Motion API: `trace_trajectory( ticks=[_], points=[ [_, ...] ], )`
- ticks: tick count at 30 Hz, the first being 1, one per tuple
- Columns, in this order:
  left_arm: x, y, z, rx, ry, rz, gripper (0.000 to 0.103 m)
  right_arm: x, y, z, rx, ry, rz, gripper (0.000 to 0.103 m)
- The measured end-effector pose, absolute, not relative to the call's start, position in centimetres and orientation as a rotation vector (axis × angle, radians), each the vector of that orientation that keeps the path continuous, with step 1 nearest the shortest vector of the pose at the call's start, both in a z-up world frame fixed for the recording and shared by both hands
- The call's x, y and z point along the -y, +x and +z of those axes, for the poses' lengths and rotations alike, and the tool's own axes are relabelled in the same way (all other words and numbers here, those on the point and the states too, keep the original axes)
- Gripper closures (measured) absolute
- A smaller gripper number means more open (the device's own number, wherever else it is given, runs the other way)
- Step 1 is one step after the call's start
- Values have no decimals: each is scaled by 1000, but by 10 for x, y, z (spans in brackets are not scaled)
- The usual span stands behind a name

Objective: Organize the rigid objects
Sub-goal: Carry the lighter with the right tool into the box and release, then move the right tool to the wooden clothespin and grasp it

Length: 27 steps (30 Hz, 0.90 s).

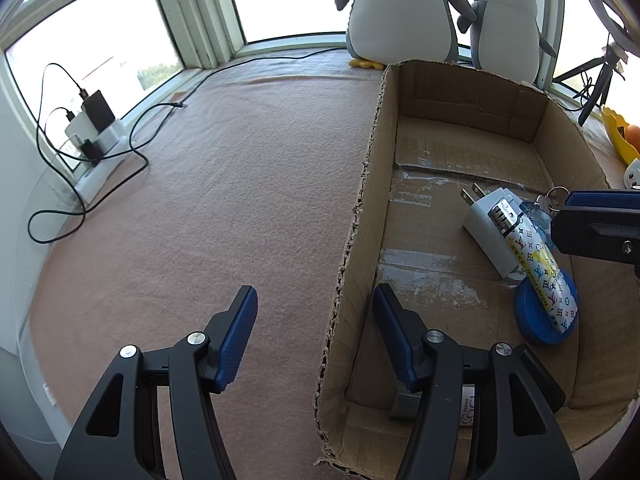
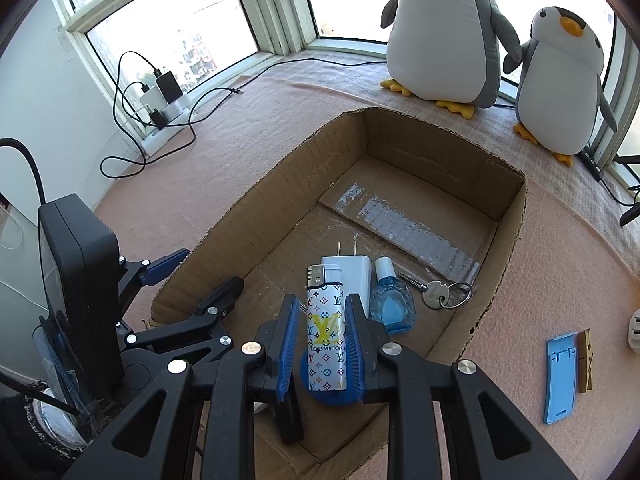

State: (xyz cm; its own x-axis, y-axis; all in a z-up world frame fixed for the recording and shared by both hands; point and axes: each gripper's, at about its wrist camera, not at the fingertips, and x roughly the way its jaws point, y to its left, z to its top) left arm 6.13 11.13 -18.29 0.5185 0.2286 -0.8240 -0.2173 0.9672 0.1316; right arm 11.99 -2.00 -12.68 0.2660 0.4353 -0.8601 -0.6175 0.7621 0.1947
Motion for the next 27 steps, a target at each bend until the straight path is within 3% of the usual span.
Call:
trace_trajectory(
  ticks=[4,27],
  points=[
    [-111,62,-183,-990,12,268,43,23,121,-123,-1085,-170,719,75],
    [-110,62,-183,-990,17,269,43,140,135,-105,-1035,-63,524,72]
  ],
)
